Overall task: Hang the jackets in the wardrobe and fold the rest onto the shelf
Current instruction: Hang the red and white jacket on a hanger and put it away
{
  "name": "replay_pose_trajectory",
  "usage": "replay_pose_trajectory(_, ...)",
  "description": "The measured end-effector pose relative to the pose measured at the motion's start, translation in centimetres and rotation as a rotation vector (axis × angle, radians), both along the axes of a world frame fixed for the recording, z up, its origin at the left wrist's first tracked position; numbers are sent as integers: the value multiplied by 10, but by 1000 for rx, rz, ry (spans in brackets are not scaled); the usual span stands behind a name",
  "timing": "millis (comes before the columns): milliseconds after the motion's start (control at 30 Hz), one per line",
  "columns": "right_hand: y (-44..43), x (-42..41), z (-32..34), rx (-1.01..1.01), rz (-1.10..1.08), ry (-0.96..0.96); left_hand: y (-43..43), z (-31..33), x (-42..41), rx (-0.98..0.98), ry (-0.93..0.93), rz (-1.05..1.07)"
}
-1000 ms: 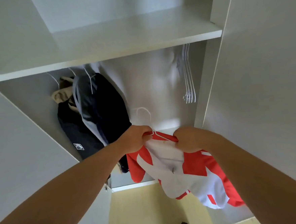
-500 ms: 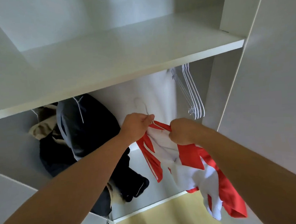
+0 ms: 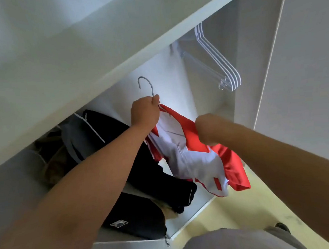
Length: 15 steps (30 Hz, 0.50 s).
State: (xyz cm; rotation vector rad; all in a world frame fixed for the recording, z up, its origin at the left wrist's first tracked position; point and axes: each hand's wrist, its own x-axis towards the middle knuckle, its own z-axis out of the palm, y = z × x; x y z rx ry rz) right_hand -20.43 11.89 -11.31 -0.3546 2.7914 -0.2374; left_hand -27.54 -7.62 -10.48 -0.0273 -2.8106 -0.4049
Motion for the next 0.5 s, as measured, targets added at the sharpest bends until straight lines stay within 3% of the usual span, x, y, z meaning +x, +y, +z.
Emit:
replay_pose_trajectory(267, -55, 9, -11, -171, 26, 181, -54, 23, -8, 34, 124, 98)
replay_pose_trajectory(500, -102, 30, -3, -348, 22, 216, -93, 38, -1, 10, 167, 231)
